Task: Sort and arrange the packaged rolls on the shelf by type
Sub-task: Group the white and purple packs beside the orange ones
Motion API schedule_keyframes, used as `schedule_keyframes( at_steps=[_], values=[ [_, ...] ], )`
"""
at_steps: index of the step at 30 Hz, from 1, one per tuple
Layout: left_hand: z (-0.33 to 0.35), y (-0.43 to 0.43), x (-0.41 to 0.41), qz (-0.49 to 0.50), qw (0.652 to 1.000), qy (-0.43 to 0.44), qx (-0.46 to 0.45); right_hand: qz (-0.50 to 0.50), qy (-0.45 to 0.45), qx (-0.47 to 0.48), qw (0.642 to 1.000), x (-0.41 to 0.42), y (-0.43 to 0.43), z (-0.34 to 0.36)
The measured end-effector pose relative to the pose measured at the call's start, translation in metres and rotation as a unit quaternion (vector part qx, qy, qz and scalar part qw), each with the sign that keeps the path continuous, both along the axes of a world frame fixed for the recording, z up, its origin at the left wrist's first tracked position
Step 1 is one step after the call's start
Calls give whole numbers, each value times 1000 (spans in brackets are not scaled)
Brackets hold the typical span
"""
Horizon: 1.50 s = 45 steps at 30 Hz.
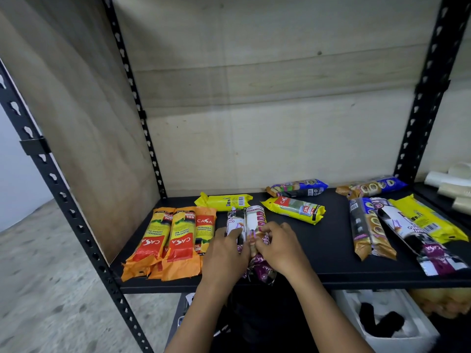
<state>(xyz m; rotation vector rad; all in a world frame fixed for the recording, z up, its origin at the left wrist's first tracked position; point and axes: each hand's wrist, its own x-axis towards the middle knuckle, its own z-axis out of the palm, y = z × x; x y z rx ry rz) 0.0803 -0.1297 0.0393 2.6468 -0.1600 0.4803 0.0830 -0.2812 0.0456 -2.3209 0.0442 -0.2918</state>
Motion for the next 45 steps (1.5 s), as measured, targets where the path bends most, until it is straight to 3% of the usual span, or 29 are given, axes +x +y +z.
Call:
schedule_keyframes(
  at_steps=[11, 22, 28, 32, 38, 45],
  values=[
    [2, -27, 4, -54, 992, -102, -40, -16, -61, 28, 998, -5, -39, 8],
    [8, -122, 0, -205, 975, -73, -44, -131, -133, 4, 982, -35, -135, 25],
    [-1, -175, -5, -253, 963, -38, -83, -253, -159, -86, 950, -48, -194, 20],
    [-9, -197, -4, -260, 962, -9, -79, -326, -120, -129, 929, -60, -217, 13],
    [-20, -211, -5, -255, 964, 16, -71, -304, 22, -161, 939, -67, -238, 1],
    [-26, -210, -8, -252, 967, 9, -45, -323, 28, -161, 932, -62, -233, -6]
  ],
)
